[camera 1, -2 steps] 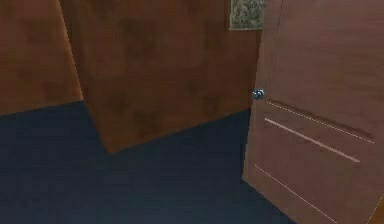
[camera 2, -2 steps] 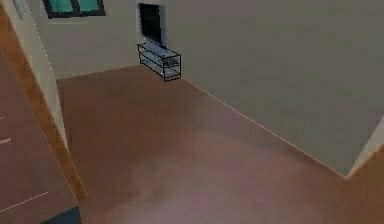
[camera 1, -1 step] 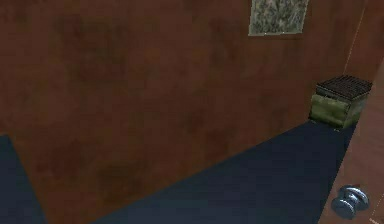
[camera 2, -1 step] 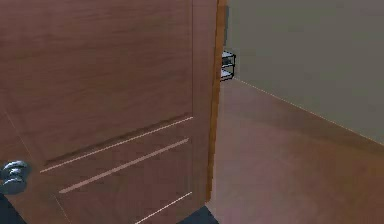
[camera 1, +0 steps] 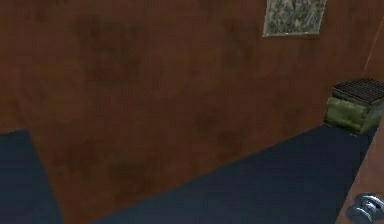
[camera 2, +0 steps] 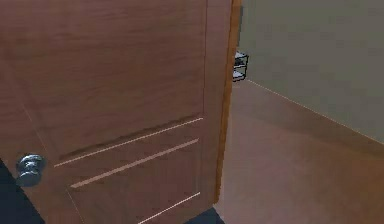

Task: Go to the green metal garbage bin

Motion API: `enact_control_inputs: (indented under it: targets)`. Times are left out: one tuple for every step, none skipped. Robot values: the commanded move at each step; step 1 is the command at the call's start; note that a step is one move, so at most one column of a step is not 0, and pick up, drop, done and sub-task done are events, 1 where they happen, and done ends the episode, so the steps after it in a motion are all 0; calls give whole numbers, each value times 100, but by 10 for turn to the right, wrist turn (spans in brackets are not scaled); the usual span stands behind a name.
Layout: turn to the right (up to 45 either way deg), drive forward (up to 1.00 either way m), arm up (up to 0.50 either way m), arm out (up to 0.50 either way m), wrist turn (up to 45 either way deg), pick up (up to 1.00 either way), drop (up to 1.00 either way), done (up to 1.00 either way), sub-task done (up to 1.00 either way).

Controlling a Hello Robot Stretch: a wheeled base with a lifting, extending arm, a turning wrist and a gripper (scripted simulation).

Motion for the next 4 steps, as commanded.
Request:
enact_control_inputs:
  targets:
    - [0, 40, 0, 0, 0, 0, 0, 0, 0]
    - [360, 0, 0, 0, 0, 0, 0, 0, 0]
    - [0, 90, 0, 0, 0, 0, 0, 0, 0]
    - [330, 0, 0, 0, 0, 0, 0, 0, 0]
